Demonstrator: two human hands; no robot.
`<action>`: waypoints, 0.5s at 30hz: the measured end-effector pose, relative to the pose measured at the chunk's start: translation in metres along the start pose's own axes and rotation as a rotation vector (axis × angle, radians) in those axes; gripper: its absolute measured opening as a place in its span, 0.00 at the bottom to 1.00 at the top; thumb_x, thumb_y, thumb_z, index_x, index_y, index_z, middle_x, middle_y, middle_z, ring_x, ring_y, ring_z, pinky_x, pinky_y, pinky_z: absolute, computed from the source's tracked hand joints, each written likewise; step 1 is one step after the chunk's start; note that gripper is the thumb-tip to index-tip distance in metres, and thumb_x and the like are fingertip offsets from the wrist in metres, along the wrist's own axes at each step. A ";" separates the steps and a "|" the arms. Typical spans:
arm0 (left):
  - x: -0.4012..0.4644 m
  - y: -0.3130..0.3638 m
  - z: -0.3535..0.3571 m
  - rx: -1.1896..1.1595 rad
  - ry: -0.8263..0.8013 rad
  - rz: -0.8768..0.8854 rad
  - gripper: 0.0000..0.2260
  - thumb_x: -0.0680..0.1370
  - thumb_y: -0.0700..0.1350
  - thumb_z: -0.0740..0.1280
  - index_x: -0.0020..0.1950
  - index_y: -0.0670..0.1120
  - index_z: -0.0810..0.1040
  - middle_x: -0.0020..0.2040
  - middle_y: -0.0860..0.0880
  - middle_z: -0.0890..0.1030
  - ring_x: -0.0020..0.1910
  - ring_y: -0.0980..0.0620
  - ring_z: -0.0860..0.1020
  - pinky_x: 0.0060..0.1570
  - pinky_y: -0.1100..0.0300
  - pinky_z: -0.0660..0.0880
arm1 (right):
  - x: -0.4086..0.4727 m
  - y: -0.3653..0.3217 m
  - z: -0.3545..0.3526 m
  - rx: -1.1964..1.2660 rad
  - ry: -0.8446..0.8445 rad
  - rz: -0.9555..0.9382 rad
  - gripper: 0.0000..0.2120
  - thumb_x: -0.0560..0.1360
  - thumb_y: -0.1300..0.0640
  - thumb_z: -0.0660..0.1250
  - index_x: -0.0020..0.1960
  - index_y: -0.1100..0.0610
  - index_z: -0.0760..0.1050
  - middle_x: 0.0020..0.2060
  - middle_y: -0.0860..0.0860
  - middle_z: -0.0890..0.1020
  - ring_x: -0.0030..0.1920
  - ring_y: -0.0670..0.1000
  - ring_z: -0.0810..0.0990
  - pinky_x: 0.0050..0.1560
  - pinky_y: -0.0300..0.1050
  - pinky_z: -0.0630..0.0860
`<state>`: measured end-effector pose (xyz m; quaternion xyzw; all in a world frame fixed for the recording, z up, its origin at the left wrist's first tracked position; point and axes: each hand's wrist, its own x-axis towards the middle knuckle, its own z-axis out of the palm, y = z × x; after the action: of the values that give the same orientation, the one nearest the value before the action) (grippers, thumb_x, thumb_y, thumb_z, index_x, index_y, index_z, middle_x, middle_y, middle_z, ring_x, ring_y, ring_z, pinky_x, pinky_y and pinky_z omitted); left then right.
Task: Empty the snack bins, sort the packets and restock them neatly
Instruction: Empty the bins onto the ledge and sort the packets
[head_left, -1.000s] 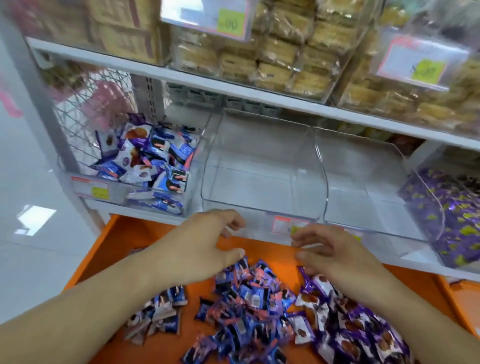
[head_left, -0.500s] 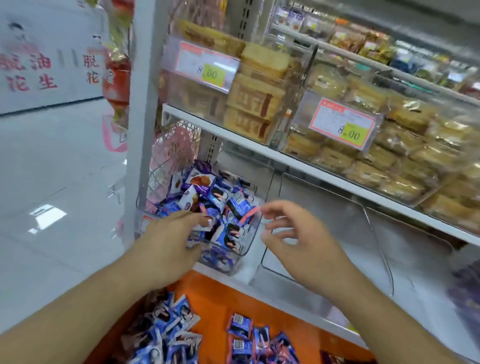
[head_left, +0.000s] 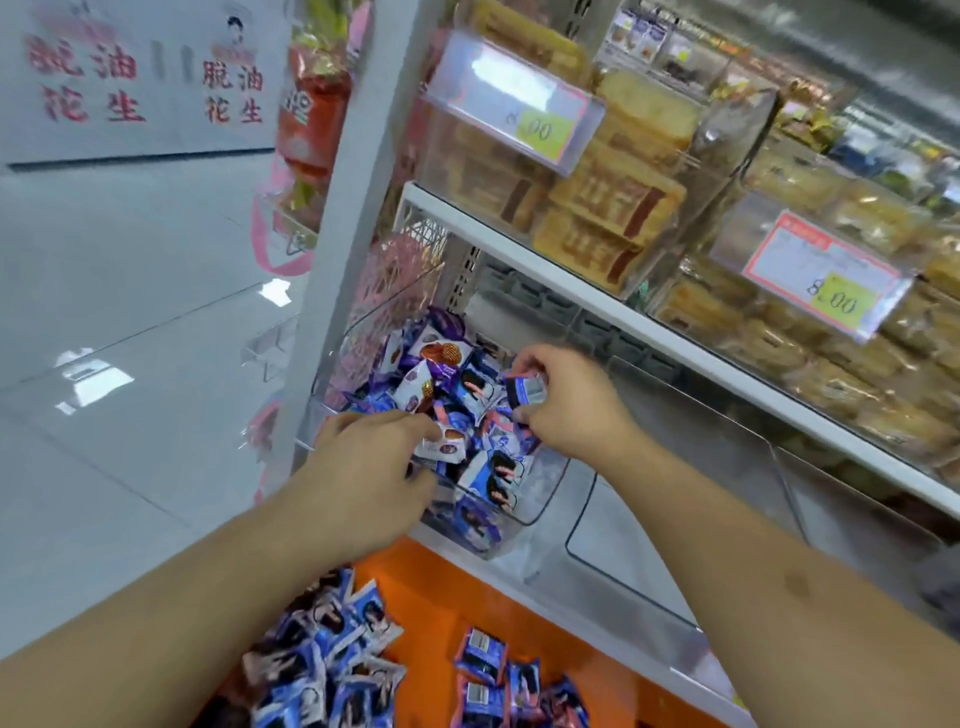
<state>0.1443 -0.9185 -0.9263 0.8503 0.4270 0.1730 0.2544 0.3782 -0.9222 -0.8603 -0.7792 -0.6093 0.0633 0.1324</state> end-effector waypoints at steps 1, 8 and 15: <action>-0.001 0.002 -0.001 0.002 0.008 -0.002 0.19 0.82 0.50 0.63 0.73 0.57 0.72 0.73 0.55 0.74 0.73 0.52 0.71 0.78 0.45 0.60 | -0.013 -0.001 -0.006 0.171 0.045 0.012 0.18 0.72 0.65 0.80 0.53 0.47 0.78 0.52 0.47 0.81 0.37 0.42 0.83 0.31 0.38 0.80; -0.012 0.032 -0.009 0.028 0.011 0.007 0.20 0.80 0.47 0.66 0.73 0.56 0.74 0.68 0.48 0.79 0.60 0.46 0.79 0.66 0.50 0.71 | -0.160 0.005 -0.036 0.739 0.061 -0.007 0.20 0.71 0.71 0.79 0.54 0.50 0.83 0.55 0.52 0.81 0.51 0.48 0.86 0.43 0.42 0.85; -0.026 0.067 -0.005 0.027 -0.010 0.088 0.20 0.81 0.48 0.68 0.74 0.56 0.74 0.74 0.48 0.74 0.67 0.44 0.76 0.64 0.50 0.72 | -0.271 0.090 0.002 0.568 -0.099 0.197 0.22 0.72 0.62 0.81 0.58 0.41 0.83 0.59 0.41 0.80 0.61 0.43 0.82 0.61 0.44 0.81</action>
<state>0.1699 -0.9721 -0.8848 0.8725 0.3904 0.1738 0.2371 0.3942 -1.2043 -0.9048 -0.7622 -0.4946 0.2815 0.3085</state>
